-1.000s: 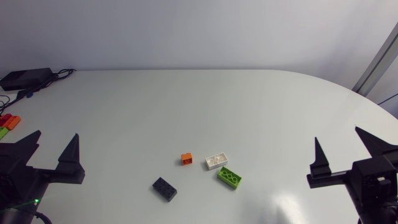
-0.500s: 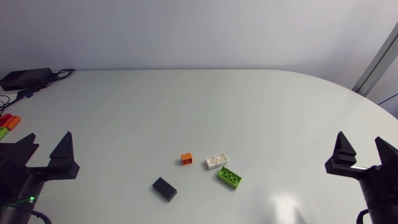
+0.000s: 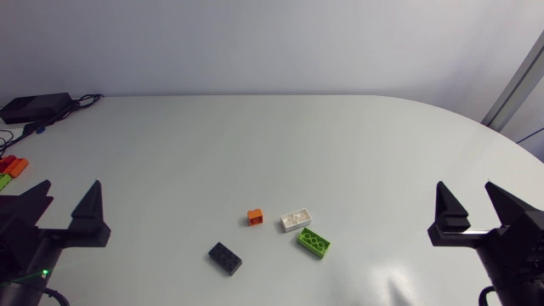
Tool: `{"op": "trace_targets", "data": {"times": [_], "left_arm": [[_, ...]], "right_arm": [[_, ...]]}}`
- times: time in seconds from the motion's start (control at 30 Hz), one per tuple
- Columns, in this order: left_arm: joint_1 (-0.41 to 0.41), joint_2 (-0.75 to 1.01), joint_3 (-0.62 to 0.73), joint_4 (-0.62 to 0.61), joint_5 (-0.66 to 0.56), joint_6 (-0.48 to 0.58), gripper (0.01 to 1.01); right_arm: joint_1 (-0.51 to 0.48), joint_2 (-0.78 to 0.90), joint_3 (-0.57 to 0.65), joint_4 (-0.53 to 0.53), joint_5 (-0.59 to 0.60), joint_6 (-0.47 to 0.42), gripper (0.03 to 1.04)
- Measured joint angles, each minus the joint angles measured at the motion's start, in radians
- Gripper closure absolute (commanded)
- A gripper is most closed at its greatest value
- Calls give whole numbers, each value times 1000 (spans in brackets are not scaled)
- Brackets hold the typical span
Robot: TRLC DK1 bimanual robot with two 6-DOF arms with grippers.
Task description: Disassemble duplo
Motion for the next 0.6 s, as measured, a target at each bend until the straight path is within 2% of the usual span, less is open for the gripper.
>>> {"op": "trace_targets", "data": {"times": [0.07,0.13,0.27,0.47,0.6], "left_arm": [[-21,0,0,0,41,80,48],[-26,0,0,-3,49,118,48],[-8,0,0,-11,49,116,48],[92,0,0,-13,49,53,48],[129,0,0,-13,49,29,48]], "right_arm": [[-8,0,0,0,-8,0,66],[-27,-1,0,-2,-18,-1,66],[-51,-1,0,-18,-65,0,66],[-51,-1,0,-19,-73,0,66],[-51,-1,0,-20,-74,0,66]]}}
